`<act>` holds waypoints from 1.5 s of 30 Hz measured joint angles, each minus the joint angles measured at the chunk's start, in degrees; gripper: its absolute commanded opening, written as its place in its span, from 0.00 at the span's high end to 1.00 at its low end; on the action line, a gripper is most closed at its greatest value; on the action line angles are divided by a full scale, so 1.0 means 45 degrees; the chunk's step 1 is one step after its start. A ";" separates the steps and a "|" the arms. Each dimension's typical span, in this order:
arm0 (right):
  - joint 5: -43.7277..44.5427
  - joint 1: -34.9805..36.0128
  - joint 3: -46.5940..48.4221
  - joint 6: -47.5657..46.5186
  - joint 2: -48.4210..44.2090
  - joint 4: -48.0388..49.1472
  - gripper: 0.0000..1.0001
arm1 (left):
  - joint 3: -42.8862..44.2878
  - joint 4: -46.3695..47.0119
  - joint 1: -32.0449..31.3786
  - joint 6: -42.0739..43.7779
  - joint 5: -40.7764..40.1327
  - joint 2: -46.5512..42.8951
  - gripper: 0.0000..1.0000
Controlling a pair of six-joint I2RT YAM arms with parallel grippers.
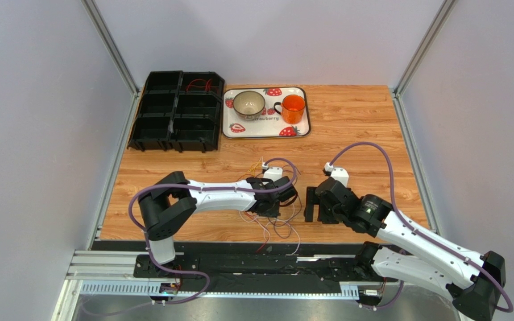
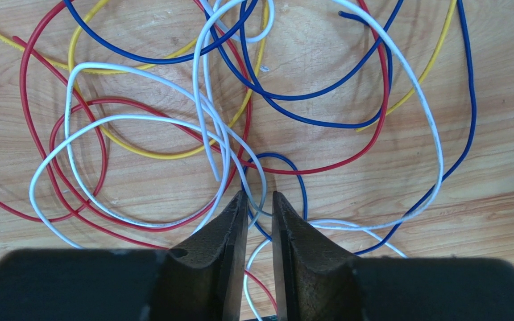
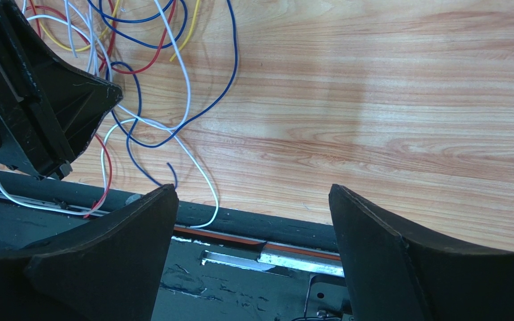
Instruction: Untangle the cables
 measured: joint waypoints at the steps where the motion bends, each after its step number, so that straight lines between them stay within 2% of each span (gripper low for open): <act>1: -0.0005 0.0000 0.0000 0.0000 -0.0015 0.0005 0.12 | -0.0019 0.0000 0.0000 0.0000 0.0010 0.0000 0.76; 7: -0.0053 0.0000 -0.0010 0.0000 -0.0083 0.0010 0.12 | -0.0024 0.0005 0.0000 -0.0024 0.0005 0.0000 0.90; 9: -0.0083 0.0000 -0.0010 0.0000 -0.0092 0.0010 0.12 | -0.0024 -0.0015 0.0000 -0.0019 0.0000 -0.0005 0.99; 17: -0.0102 0.0000 -0.0010 0.0000 -0.0126 0.0010 0.12 | -0.0024 -0.0471 0.0000 0.0010 -0.0228 -0.0180 1.00; 25: -0.0102 0.0000 -0.0010 -0.0005 -0.0126 0.0010 0.12 | 0.0112 -0.1107 0.0000 0.0214 -0.0243 -0.1394 1.00; 35: -0.0287 0.0000 -0.0010 0.0005 -0.0112 0.0296 0.13 | 0.1263 -0.2433 0.0311 0.1321 -0.0758 -0.4930 1.00; 45: -0.0588 0.0000 -0.0199 0.0053 -0.0112 0.0607 0.13 | 0.3813 -0.2861 0.1685 0.4017 -0.0534 -0.8014 1.00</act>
